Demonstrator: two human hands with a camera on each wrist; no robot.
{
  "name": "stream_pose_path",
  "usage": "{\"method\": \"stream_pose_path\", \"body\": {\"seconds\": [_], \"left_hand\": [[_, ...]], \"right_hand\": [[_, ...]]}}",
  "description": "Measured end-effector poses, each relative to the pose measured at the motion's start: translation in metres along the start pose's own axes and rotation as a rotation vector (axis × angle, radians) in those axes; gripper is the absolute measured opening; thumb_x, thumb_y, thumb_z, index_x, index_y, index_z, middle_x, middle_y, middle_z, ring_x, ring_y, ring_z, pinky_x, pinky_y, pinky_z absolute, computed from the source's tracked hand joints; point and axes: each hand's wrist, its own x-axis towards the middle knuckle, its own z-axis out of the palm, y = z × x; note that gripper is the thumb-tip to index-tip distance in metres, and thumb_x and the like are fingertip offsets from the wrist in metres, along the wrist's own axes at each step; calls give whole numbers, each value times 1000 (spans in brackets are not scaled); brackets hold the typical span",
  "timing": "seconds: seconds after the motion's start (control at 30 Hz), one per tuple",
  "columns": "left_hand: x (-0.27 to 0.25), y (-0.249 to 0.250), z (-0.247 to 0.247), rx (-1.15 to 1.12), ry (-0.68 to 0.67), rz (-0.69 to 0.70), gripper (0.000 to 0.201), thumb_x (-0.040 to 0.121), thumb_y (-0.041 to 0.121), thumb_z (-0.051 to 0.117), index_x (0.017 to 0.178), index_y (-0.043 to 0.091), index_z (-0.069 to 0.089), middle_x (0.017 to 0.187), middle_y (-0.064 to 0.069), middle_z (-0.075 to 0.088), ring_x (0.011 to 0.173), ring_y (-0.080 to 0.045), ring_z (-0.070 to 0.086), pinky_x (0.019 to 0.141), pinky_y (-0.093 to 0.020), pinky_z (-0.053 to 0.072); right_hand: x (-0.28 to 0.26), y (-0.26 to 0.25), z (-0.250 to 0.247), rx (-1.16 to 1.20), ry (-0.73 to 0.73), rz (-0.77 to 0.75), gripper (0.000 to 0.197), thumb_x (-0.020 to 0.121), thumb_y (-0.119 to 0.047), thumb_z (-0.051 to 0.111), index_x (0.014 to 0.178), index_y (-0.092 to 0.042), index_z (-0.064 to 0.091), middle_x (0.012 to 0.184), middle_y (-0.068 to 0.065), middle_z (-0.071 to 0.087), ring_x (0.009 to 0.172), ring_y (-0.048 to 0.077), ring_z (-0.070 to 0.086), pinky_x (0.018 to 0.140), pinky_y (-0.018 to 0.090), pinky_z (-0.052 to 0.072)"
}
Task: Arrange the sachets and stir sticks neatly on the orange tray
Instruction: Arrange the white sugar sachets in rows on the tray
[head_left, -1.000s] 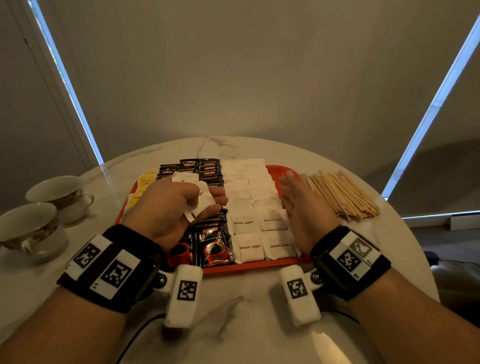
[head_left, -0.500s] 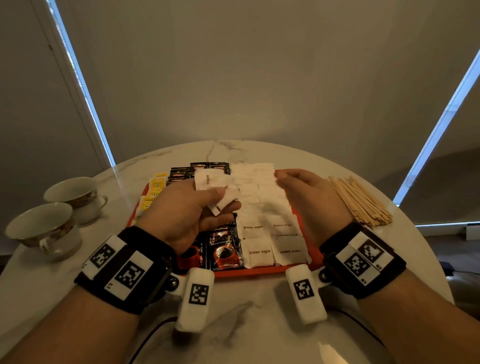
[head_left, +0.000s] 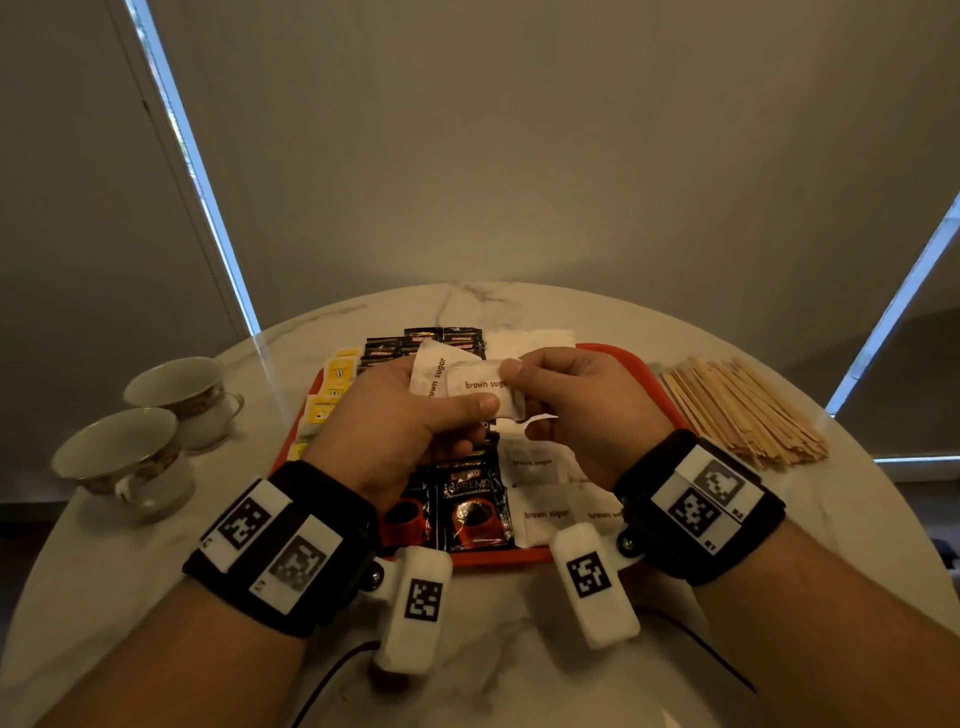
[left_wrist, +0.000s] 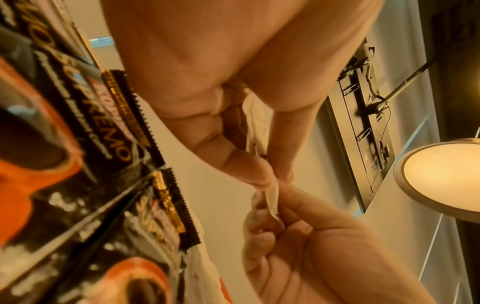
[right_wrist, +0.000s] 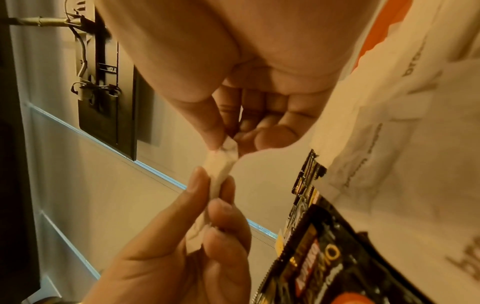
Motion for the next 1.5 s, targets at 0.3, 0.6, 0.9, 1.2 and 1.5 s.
{"method": "stream_pose_path", "body": {"seconds": [0.3, 0.6, 0.9, 1.2, 1.5], "left_hand": [[7, -2, 0, -23, 115, -17, 22, 101, 25, 65, 105, 4, 71, 80, -9, 77, 59, -16, 68, 47, -24, 55], [12, 0, -7, -62, 178, -48, 22, 103, 24, 62, 110, 5, 71, 80, -8, 77, 60, -15, 69, 48, -26, 54], [8, 3, -8, -93, 146, -55, 15, 102, 14, 57, 108, 6, 69, 80, -9, 76, 59, -16, 67, 49, -26, 53], [2, 6, -4, -22, 55, -55, 25, 96, -3, 49, 113, 9, 62, 90, -13, 80, 61, -15, 61, 50, -25, 50], [2, 2, -5, 102, 40, -27, 7, 95, 17, 72, 96, 14, 78, 90, -13, 79, 68, -16, 66, 54, -24, 52]], "right_hand": [[20, -1, -19, -137, 168, 43, 5, 92, -11, 74, 89, -10, 78, 67, 0, 68, 60, 13, 57, 59, 29, 52], [34, 6, -31, -446, 189, 313, 4, 92, -13, 74, 89, -13, 77, 70, 1, 66, 46, 10, 47, 37, 21, 34], [35, 4, -32, -520, 206, 352, 18, 89, -28, 77, 98, -13, 76, 89, 8, 71, 63, 18, 51, 58, 32, 44], [29, -13, -12, -613, 42, 338, 15, 98, -26, 64, 101, -14, 74, 81, -4, 78, 62, 11, 58, 49, 22, 39], [9, -20, -7, -176, -92, 14, 9, 88, -16, 76, 97, -13, 76, 85, 3, 74, 67, 11, 61, 61, 28, 49]]}}
